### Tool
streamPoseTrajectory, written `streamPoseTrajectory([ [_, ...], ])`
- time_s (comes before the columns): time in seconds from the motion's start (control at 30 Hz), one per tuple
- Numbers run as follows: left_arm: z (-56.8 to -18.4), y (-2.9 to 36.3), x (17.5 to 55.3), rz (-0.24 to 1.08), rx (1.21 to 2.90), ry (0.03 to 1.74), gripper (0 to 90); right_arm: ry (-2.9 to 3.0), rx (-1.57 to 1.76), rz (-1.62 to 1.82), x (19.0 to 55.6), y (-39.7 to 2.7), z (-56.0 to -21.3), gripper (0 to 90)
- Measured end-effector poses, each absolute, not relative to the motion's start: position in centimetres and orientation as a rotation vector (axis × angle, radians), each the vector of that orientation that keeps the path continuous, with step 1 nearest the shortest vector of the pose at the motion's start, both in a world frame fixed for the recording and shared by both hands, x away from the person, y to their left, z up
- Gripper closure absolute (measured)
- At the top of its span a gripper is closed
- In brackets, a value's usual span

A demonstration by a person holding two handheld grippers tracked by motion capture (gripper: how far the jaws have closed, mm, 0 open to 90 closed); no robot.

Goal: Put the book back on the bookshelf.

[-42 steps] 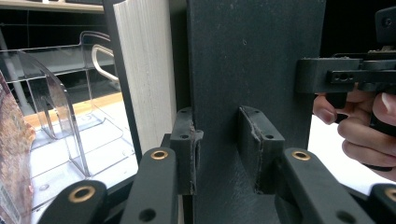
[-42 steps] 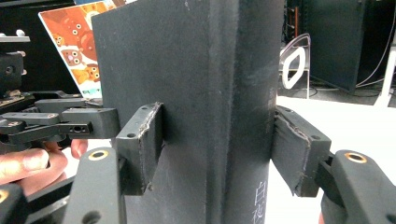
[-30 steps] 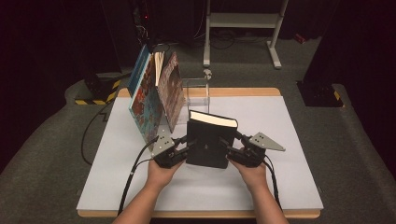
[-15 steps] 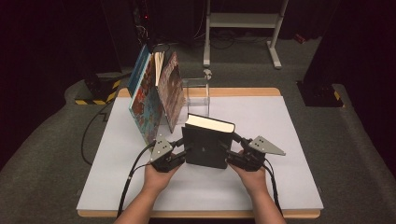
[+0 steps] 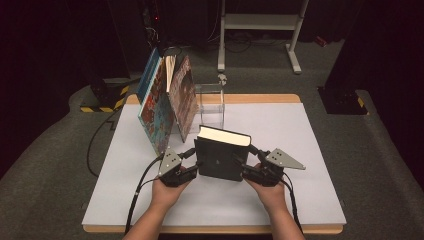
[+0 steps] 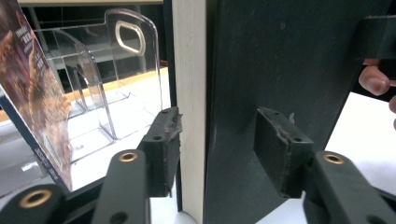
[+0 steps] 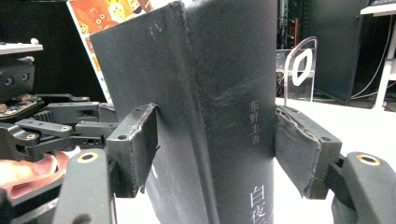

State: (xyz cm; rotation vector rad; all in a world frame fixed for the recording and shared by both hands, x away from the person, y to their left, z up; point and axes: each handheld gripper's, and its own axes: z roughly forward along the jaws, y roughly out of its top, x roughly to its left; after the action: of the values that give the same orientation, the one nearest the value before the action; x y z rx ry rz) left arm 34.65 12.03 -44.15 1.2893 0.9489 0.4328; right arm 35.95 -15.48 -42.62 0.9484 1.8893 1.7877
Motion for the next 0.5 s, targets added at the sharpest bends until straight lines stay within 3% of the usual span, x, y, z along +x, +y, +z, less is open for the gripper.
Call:
streamPoseTrajectory([
  [0.5, -46.3, 15.2, 33.7, 0.460, 1.328, 1.032, 41.2, 1.943, 0.934, 1.771, 36.1, -14.9, -42.9, 26.3],
])
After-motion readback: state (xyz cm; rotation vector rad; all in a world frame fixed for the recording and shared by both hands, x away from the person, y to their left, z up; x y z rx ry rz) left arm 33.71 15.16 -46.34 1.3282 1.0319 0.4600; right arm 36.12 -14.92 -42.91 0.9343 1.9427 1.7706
